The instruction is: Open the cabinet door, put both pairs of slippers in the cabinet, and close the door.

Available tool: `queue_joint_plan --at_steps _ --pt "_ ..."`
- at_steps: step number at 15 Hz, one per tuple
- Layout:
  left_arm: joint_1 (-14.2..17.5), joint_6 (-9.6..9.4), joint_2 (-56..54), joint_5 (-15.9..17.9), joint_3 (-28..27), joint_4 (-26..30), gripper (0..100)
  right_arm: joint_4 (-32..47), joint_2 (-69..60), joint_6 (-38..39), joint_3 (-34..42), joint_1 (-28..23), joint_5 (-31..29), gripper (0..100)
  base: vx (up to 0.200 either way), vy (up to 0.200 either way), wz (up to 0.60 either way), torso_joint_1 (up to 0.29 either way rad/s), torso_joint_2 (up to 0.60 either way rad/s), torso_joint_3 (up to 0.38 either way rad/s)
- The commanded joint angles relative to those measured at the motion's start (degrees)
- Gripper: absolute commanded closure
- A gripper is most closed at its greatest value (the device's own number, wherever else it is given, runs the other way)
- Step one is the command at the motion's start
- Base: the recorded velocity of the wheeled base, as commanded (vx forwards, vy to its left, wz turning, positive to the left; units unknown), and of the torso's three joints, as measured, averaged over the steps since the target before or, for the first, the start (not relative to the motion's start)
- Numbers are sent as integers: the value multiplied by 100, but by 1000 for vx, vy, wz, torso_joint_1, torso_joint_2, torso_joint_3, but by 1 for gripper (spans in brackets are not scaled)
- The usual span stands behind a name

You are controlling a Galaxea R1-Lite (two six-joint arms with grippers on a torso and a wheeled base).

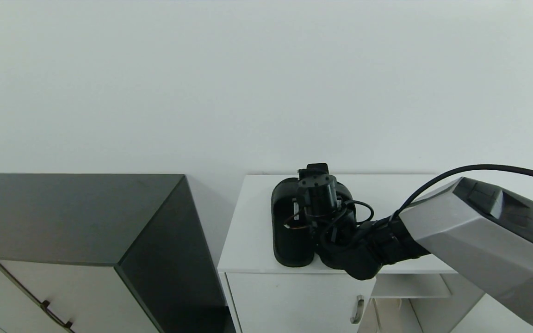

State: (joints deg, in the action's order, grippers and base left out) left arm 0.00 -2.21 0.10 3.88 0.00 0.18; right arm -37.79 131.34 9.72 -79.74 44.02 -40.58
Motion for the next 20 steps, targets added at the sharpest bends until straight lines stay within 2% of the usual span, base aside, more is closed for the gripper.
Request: queue_joint_plan --at_steps 1,3,5,7,9,10,12,13,20 --pt "0 1 -1 -1 0 -1 100 -18 -575 -5 450 160 -2 100 0 0 0 0 0 0" --pt "0 1 -1 -1 0 -1 100 -106 -979 4 1031 256 33 100 0 0 0 0 0 0" --pt "0 1 -1 -1 0 -1 100 -624 -1049 -40 1523 309 103 100 0 0 0 0 0 0" --pt "0 10 -1 -1 0 -1 100 -712 -1014 -66 1619 309 156 100 0 0 0 0 0 0" --pt "0 19 -1 -1 0 -1 100 -1002 -1207 -93 2015 309 824 100 0 0 0 0 0 0" --pt "0 19 -1 -1 0 -1 100 -1204 -1480 -251 2533 300 1439 100 0 0 0 0 0 0" --pt "0 19 -1 -1 0 -1 100 -1486 -1981 -523 3228 230 2283 100 0 0 0 0 0 0" --pt "0 19 -1 -1 0 -1 100 -1503 -2192 -629 3439 151 2353 100 0 0 0 0 0 0" --pt "0 27 -1 -1 0 -1 100 -1503 -2130 -664 3465 107 2142 100 0 0 0 0 0 0"
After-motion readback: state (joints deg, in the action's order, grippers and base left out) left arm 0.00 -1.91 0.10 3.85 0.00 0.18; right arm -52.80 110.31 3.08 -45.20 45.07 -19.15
